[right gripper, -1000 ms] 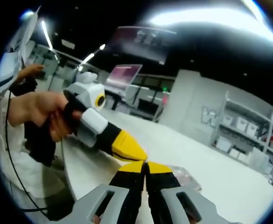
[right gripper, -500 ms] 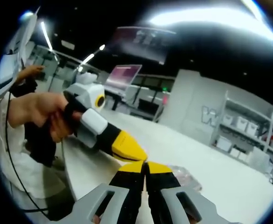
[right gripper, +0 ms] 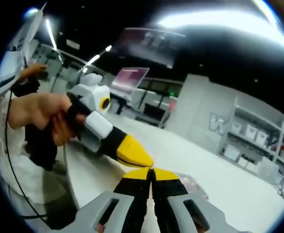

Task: Open the resealable bag by pulling the two sides of the seal apart until the entire bag opening is separated and visibly accessible.

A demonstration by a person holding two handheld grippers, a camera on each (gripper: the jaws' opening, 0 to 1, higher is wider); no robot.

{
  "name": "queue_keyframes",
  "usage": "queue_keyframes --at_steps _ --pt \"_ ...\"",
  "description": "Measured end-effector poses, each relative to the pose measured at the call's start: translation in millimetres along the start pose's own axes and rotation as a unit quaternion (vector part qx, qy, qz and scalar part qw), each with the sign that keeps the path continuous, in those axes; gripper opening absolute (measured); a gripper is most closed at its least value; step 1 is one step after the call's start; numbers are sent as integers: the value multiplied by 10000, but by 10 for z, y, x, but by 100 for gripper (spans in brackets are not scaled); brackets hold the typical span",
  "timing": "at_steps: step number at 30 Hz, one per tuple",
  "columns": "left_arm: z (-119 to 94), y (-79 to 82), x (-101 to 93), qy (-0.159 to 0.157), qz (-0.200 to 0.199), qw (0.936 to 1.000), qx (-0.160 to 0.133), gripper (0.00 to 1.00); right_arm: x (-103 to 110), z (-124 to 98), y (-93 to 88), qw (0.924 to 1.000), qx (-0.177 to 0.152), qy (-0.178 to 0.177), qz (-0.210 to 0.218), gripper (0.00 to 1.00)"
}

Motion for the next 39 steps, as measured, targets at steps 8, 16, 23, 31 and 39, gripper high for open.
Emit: queue_keyframes --at_steps 8,16,23,31,39 --pt "4 17 -5 -13 24 10000 -41 1 -16 4 -14 9999 69 -10 -91 1" --pt "7 20 -13 -29 24 10000 -70 1 -50 -10 -38 9999 135 -56 14 0" --pt "25 -7 -15 -8 53 10000 19 1 -81 -30 -25 9996 88 -87 263 0" --pt "8 -9 -2 23 19 10000 47 2 -55 -25 -10 9996 69 -59 274 0" --pt "27 -1 -4 30 -40 10000 81 10 -56 -20 4 9993 6 -23 374 0"
Point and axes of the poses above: the point that each gripper's makers call its tool centre point, and the gripper's own axes: z roughly forward along the fingers, x roughly to its left, y roughly out of its top, the point moved 5 cm from there along -z, roughly backward along the fingers, and after that the axes turned 10 degrees about -z, right-handed, at the moved point
